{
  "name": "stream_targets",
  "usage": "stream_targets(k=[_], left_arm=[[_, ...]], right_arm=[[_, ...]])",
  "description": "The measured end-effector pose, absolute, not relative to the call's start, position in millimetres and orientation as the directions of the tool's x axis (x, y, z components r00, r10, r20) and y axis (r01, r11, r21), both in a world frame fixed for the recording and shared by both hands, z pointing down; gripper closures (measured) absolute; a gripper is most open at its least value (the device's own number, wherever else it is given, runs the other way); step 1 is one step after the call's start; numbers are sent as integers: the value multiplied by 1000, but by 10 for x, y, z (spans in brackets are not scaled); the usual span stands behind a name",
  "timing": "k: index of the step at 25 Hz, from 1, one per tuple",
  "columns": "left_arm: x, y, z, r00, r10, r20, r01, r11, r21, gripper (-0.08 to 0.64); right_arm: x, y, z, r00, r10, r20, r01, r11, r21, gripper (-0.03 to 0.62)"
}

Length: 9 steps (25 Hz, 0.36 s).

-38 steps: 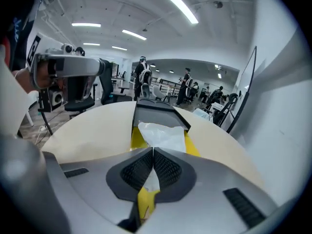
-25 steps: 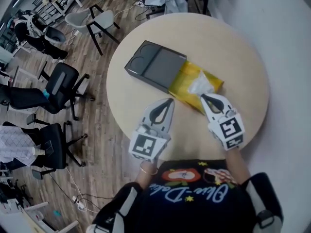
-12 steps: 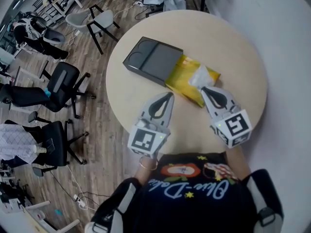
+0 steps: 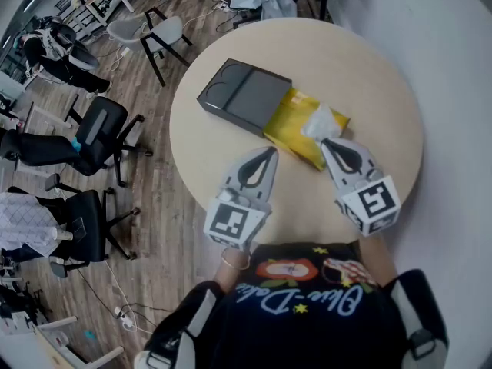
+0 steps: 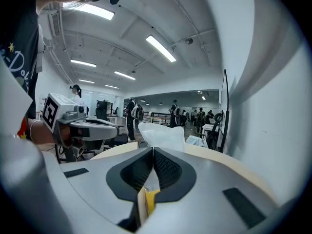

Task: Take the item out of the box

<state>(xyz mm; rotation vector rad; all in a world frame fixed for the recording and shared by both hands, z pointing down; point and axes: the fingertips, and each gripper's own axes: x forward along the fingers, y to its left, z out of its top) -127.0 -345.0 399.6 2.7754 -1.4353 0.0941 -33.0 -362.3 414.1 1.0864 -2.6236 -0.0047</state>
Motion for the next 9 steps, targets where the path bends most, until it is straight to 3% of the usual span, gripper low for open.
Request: stream_targets(k=[9], left_arm=[[-1295,-3458,4022,572,-817,66,-819,-574,-4,566]], right_arm=[[-347,-3631,4157,-670,-688,279,-690,716,109,589]])
